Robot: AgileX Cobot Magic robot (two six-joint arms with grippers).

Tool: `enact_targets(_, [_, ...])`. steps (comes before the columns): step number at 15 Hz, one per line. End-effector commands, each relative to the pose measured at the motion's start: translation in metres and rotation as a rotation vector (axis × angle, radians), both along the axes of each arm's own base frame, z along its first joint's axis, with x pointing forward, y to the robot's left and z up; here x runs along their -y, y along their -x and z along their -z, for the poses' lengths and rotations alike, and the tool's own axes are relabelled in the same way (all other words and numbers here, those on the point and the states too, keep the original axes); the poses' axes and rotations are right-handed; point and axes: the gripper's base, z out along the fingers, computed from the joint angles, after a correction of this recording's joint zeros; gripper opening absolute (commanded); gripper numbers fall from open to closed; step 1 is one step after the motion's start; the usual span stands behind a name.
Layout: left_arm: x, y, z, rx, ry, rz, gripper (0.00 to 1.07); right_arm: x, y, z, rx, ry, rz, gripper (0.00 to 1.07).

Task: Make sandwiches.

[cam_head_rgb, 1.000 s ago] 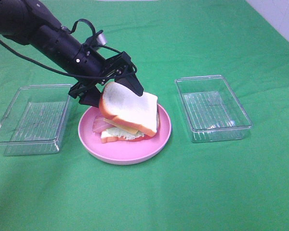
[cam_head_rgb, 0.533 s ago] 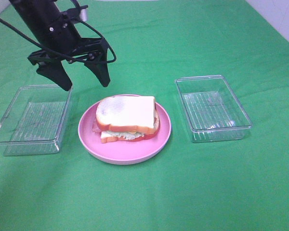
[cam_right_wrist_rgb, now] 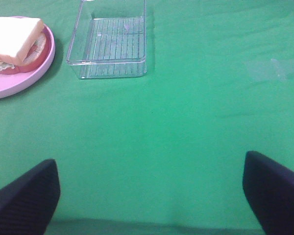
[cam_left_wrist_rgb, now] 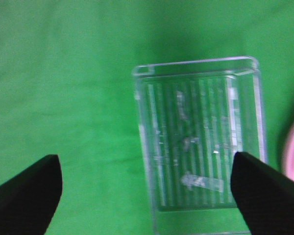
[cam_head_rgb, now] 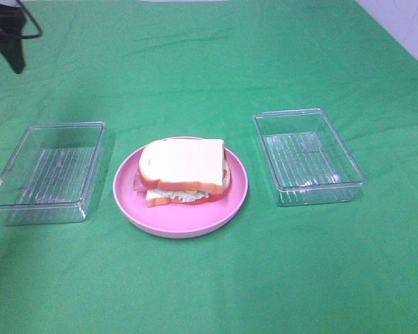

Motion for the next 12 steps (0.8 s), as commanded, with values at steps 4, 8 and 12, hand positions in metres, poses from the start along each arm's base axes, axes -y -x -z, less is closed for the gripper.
enact_targets(4, [-0.039,0.055,-0.019,-0.075,0.005,-0.051,0.87,0.0,0.004,0.001,0.034,0.003,-0.002,0.96])
enact_targets(8, [-0.021,0.146,-0.029,0.099,0.067,-0.009,0.87,0.0,0.004,0.001,0.034,0.003,-0.002,0.96])
enact_targets(12, [-0.012,0.257,-0.033,0.306,0.03,0.017,0.87,0.0,0.004,0.001,0.034,0.003,-0.002,0.96])
